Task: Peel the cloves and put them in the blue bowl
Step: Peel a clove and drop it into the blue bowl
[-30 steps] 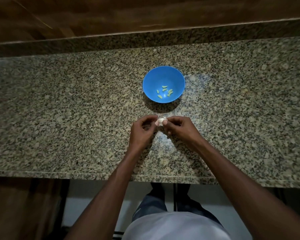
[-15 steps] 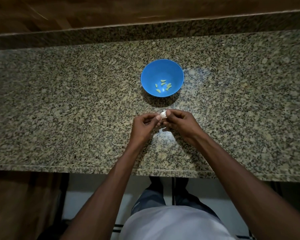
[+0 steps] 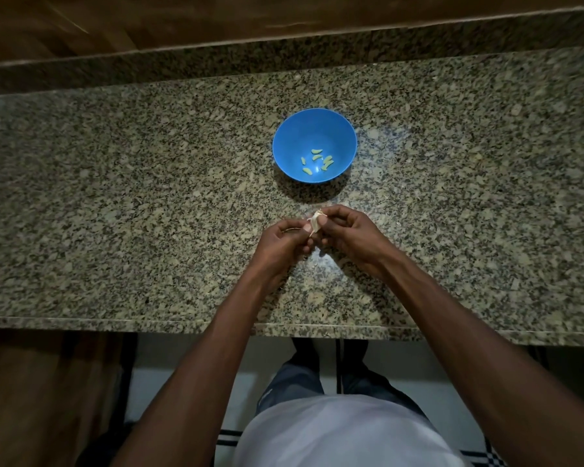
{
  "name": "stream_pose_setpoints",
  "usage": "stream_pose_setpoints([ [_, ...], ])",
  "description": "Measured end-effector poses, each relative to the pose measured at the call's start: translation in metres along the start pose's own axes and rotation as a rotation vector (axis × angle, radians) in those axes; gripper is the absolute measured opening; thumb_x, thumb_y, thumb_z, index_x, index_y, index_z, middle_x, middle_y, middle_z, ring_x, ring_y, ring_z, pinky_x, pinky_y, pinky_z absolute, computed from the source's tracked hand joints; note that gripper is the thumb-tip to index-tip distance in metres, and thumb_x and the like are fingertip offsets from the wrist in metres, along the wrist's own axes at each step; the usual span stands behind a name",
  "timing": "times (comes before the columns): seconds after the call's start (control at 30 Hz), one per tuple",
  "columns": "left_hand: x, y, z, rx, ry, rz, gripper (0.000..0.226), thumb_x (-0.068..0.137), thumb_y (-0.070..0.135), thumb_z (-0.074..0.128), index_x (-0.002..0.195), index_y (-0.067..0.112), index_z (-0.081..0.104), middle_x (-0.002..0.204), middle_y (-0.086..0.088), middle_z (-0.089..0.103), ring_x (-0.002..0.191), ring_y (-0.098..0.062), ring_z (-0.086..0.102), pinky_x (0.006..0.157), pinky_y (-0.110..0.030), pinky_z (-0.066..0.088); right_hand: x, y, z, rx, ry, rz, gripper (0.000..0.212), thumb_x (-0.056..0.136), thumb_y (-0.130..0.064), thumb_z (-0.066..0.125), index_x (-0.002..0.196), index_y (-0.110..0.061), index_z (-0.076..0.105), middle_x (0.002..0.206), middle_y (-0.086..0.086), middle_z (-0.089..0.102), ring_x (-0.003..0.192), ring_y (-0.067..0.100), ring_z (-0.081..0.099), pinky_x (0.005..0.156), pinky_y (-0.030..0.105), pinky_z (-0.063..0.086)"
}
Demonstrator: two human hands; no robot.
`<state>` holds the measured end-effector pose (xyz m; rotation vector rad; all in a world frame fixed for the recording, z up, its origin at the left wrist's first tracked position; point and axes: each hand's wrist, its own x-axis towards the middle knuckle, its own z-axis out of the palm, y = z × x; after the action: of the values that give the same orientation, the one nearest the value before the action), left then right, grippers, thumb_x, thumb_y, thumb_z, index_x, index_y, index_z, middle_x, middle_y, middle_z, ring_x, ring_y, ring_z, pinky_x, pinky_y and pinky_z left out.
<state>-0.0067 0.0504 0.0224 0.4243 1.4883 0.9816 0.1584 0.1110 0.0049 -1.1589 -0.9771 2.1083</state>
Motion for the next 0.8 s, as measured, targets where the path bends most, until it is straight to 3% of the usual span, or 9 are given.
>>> stream_pose_setpoints([
  [0.1,0.002,-0.005,-0.005,0.221,0.139,0.263,0.018,0.095,0.016,0.075,0.110,0.006,0.072,0.101,-0.008,0.077,0.082,-0.017,0.072,0.068,-0.027,0.060,0.001,0.000,0.000,0.017,0.056,0.015,0.026,0.094,-0.009,0.074,0.113,0.005,0.064,0.106,0.025,0.072,0.082,0.031,0.062,0.074,0.040,0.055],
  [0.17,0.002,-0.005,-0.006,0.251,0.126,0.360,0.019,0.094,0.018,0.076,0.111,0.011,0.074,0.107,-0.003,0.076,0.098,-0.017,0.074,0.081,-0.031,0.062,0.002,0.001,-0.003,0.008,0.083,0.008,0.032,0.091,-0.009,0.077,0.113,0.009,0.064,0.101,0.025,0.071,0.085,0.034,0.061,0.072,0.039,0.057],
  [0.23,0.002,-0.002,-0.004,0.267,0.058,0.396,0.021,0.092,0.020,0.079,0.111,0.012,0.077,0.109,-0.001,0.077,0.102,-0.018,0.074,0.085,-0.033,0.063,0.003,0.002,-0.005,-0.004,0.099,-0.009,0.036,0.088,-0.010,0.081,0.113,0.011,0.065,0.103,0.031,0.071,0.089,0.036,0.063,0.074,0.038,0.059],
  [0.47,0.008,-0.004,0.008,0.232,0.090,0.316,0.022,0.091,0.015,0.079,0.108,0.002,0.076,0.100,-0.009,0.079,0.092,-0.022,0.077,0.080,-0.035,0.064,0.000,0.004,-0.006,-0.047,0.089,-0.043,0.041,0.075,-0.019,0.089,0.107,0.003,0.077,0.101,0.025,0.077,0.091,0.036,0.076,0.095,0.050,0.060],
  [0.57,0.013,-0.007,0.009,0.270,0.110,0.252,0.022,0.090,0.018,0.080,0.107,0.004,0.076,0.100,-0.011,0.078,0.095,-0.025,0.077,0.085,-0.043,0.064,-0.002,0.005,-0.005,-0.160,0.160,-0.080,0.033,0.079,-0.015,0.089,0.104,0.004,0.076,0.096,0.020,0.079,0.092,0.037,0.077,0.084,0.044,0.064],
  [0.67,0.014,-0.009,0.013,0.290,0.131,0.234,0.021,0.089,0.018,0.082,0.104,0.004,0.075,0.096,-0.012,0.078,0.093,-0.026,0.077,0.080,-0.037,0.064,0.001,0.011,-0.004,-0.329,0.260,-0.146,0.032,0.077,-0.018,0.093,0.100,-0.002,0.078,0.090,0.012,0.080,0.085,0.026,0.079,0.074,0.036,0.062],
  [0.8,0.014,-0.008,0.011,0.367,0.163,0.222,0.017,0.091,0.024,0.079,0.101,0.011,0.074,0.094,-0.007,0.076,0.087,-0.021,0.075,0.075,-0.035,0.063,0.005,0.010,-0.004,-0.496,0.293,-0.182,0.029,0.078,-0.024,0.092,0.100,-0.008,0.080,0.087,0.002,0.081,0.080,0.015,0.079,0.076,0.036,0.065],
])
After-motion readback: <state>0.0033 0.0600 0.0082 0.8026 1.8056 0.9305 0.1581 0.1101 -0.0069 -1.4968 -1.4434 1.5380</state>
